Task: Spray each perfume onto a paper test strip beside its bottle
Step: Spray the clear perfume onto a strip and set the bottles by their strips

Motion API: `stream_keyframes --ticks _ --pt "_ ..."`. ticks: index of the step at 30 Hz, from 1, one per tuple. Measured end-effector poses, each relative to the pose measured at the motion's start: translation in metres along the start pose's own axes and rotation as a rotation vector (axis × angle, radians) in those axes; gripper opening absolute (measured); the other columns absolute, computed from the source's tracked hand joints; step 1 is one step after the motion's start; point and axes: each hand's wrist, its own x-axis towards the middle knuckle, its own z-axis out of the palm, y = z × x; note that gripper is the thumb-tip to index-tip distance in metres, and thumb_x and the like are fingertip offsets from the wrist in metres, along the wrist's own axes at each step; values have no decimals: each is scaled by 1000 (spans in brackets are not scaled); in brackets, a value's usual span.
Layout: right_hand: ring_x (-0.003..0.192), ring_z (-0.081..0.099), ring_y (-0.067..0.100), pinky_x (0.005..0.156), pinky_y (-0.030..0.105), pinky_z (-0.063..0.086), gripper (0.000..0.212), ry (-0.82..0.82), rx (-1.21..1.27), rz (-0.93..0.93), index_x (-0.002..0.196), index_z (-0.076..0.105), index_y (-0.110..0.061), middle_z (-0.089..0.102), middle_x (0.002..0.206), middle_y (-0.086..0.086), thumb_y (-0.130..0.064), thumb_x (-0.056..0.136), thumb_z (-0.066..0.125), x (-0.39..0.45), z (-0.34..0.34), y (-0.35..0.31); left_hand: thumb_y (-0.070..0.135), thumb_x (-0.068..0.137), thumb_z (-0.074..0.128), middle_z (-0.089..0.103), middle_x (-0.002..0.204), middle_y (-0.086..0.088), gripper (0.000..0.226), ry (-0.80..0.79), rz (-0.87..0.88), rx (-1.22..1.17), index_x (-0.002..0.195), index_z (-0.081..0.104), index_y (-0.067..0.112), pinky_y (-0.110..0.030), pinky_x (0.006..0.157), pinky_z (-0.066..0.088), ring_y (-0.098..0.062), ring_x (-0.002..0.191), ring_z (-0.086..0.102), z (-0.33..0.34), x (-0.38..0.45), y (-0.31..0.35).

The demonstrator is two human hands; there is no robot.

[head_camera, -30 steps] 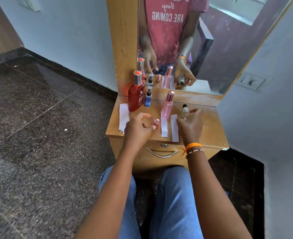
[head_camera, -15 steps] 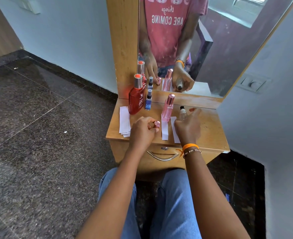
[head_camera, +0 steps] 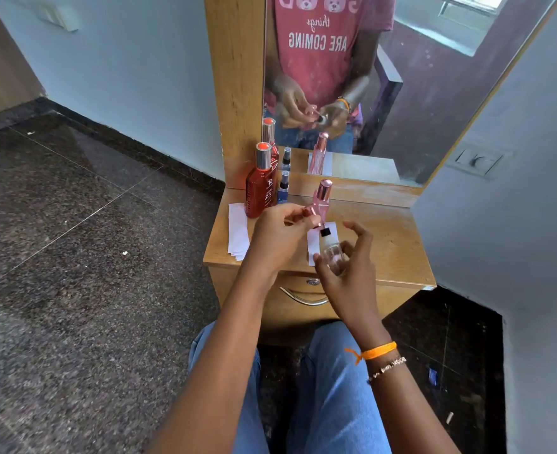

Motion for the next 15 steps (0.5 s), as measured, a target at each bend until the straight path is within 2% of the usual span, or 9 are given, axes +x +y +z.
stream_keyframes --ticks 2,6,7,9,10,12,13,15 --pt "56 60 19 55 47 54 69 -28 31 -23 134 28 -29 59 79 7 -5 81 65 2 2 -3 21 85 65 66 83 8 14 -71 -27 12 96 70 15 -19 70 43 -4 80 58 3 -4 2" --pt "65 60 7 57 35 53 77 -101 13 -103 140 25 -41 65 96 3 -3 84 62 5 2 -2 20 85 65 70 88 1 16 -154 -48 37 99 71 15 -26 76 49 -13 87 64 2 -8 4" --pt "67 57 0 59 29 49 75 -130 11 -115 139 27 -42 63 99 -3 -2 84 60 4 2 0 19 84 66 71 89 -2 16 -172 -41 48 98 71 15 -27 77 49 -14 87 65 0 -8 5" --pt "62 50 -4 61 22 43 68 -160 14 -115 133 33 -43 55 87 -16 0 85 57 3 1 3 19 83 66 71 90 -4 14 -218 -18 50 95 72 15 -26 78 47 -11 86 63 -5 -8 5" --pt "58 48 -2 58 24 43 67 -154 13 -104 129 33 -45 52 80 -15 1 85 56 3 0 3 20 85 65 71 92 -1 13 -232 -17 44 96 71 17 -25 78 45 -8 86 61 -7 -8 4" --pt "52 43 4 50 27 41 63 -124 66 -49 124 34 -46 52 71 0 -2 85 56 4 -2 1 25 90 57 67 95 6 16 -229 -45 24 102 69 23 -23 77 42 -5 87 57 -9 -9 0" --pt "51 43 9 48 26 40 54 -108 149 -5 122 36 -43 51 71 5 -8 86 55 4 -4 -2 24 93 53 64 95 8 19 -223 -62 6 106 67 24 -24 77 41 -5 87 56 -10 -9 -3" --pt "60 48 14 53 28 43 35 -68 355 87 117 42 -41 51 78 2 -23 88 50 7 -8 -5 20 94 50 63 102 7 23 -243 -85 10 112 63 26 -24 82 42 -7 93 56 -10 -10 -10"
